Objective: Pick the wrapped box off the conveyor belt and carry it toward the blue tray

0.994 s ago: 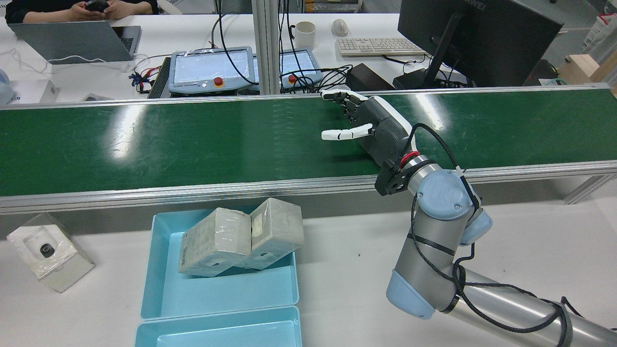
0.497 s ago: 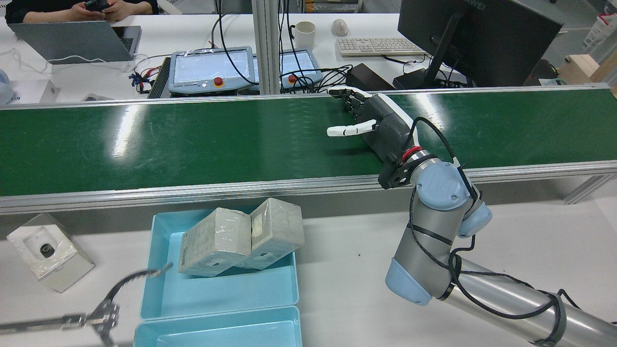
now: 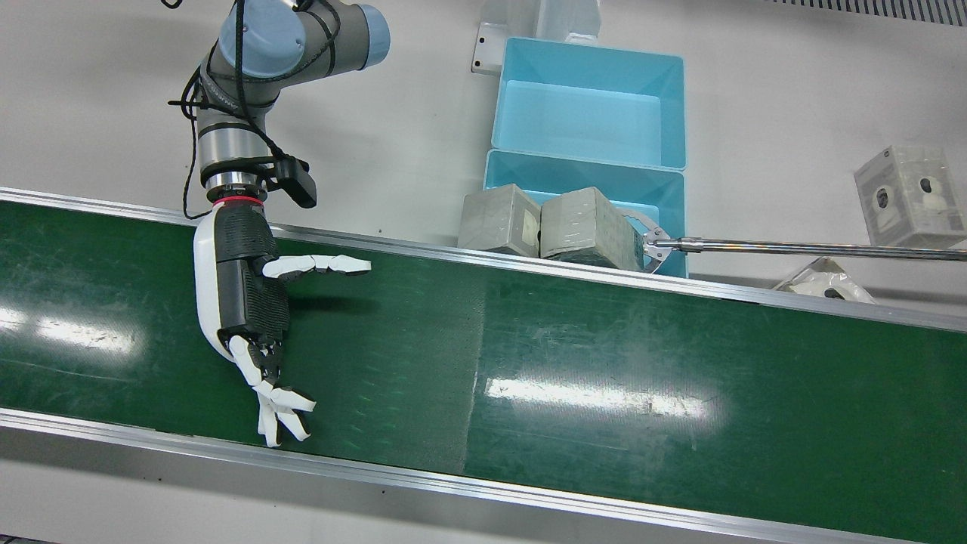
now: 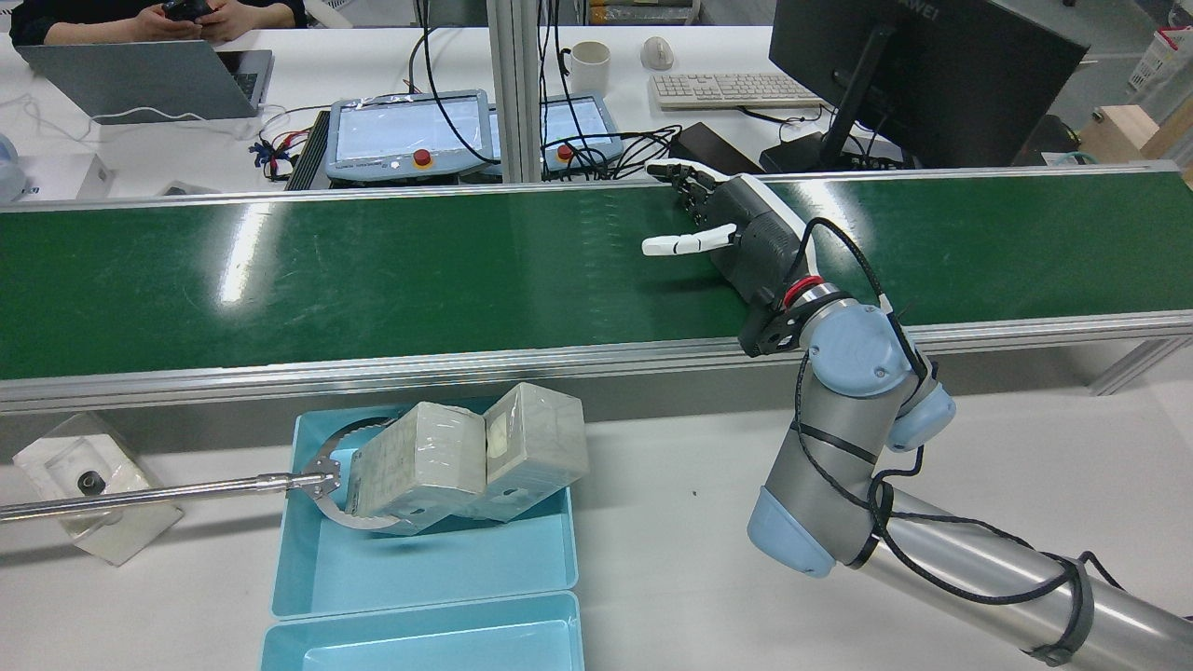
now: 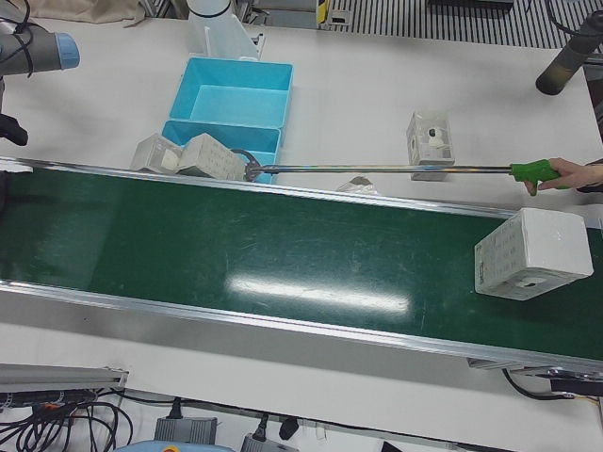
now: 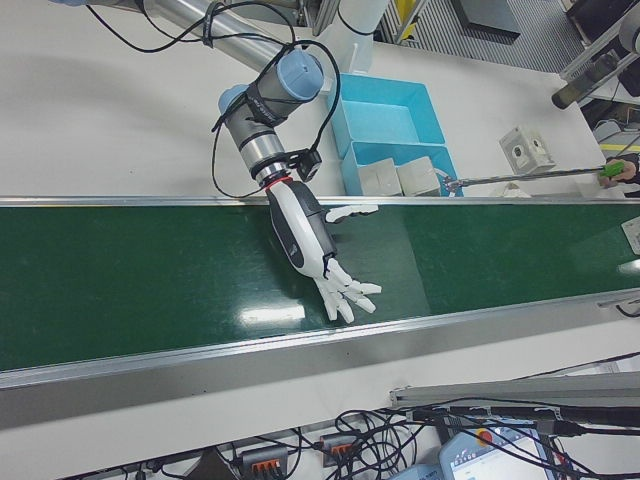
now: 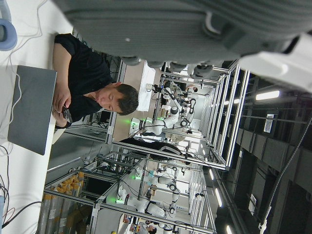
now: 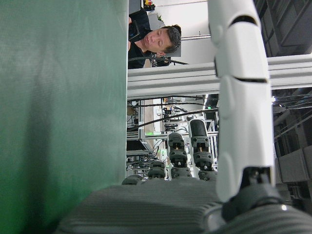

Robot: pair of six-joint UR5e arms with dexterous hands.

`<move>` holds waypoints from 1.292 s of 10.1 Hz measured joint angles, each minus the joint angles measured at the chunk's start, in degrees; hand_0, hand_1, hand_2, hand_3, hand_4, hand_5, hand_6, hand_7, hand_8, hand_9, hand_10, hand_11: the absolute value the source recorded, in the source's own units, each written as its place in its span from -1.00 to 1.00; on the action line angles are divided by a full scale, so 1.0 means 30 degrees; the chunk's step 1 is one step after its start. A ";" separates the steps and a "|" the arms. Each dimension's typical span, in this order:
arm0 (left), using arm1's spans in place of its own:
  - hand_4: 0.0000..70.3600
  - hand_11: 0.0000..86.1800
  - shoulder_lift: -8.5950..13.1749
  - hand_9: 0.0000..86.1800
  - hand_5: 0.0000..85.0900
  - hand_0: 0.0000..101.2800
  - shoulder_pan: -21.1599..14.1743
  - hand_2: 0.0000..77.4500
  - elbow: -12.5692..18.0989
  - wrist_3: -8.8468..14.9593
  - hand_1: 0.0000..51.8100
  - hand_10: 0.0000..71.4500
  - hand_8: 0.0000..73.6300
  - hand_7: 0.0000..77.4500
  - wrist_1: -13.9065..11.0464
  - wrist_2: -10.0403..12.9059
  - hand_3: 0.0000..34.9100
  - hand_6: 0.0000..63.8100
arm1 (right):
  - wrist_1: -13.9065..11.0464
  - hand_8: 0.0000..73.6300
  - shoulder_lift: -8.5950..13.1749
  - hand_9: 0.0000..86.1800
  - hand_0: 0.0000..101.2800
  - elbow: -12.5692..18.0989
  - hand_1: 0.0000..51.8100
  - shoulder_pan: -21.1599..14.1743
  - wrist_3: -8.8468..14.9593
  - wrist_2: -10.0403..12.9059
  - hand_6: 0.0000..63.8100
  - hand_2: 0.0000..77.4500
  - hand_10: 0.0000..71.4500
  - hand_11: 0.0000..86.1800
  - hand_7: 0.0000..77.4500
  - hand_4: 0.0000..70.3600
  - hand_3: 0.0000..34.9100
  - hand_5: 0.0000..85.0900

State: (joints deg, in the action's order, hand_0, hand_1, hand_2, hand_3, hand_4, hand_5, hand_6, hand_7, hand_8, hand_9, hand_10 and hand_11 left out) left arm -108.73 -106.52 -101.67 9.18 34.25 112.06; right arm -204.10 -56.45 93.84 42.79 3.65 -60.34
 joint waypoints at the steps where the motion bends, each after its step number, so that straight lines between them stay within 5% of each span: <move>1: -1.00 -0.99 0.0000 -1.00 -0.97 -1.00 0.0000 -0.97 0.0000 0.0000 -1.00 -0.98 -0.99 -0.99 0.0000 0.0000 -1.00 -0.98 | 0.0119 -0.93 -0.0003 -0.87 -0.01 0.0004 -0.37 0.0033 -0.0027 -0.0005 -0.80 -0.69 -1.00 -0.99 -0.85 -0.61 -1.00 -0.44; 9: -1.00 -0.99 0.0000 -1.00 -0.97 -1.00 0.0000 -0.99 0.0001 0.0001 -1.00 -0.98 -0.99 -0.99 0.0001 0.0000 -1.00 -0.98 | 0.1212 -0.93 0.0090 -0.87 -0.04 0.0175 -0.37 0.0072 -0.0100 -0.0032 -0.80 -0.73 -1.00 -0.99 -0.85 -0.64 -1.00 -0.44; 13: -1.00 -0.99 0.0000 -1.00 -0.97 -1.00 0.0000 -0.97 0.0000 0.0001 -1.00 -0.98 -0.99 -1.00 0.0000 0.0000 -1.00 -0.98 | 0.0943 -0.94 0.0117 -0.90 -0.02 0.0834 -0.31 0.0253 0.0069 -0.0116 -0.81 -0.69 -1.00 -0.99 -0.82 -0.61 -1.00 -0.37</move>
State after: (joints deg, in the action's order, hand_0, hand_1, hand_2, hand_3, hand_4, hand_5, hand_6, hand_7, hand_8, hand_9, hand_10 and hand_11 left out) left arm -108.73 -106.52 -101.67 9.19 34.25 112.06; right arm -201.27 -56.10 96.34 43.55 3.86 -60.68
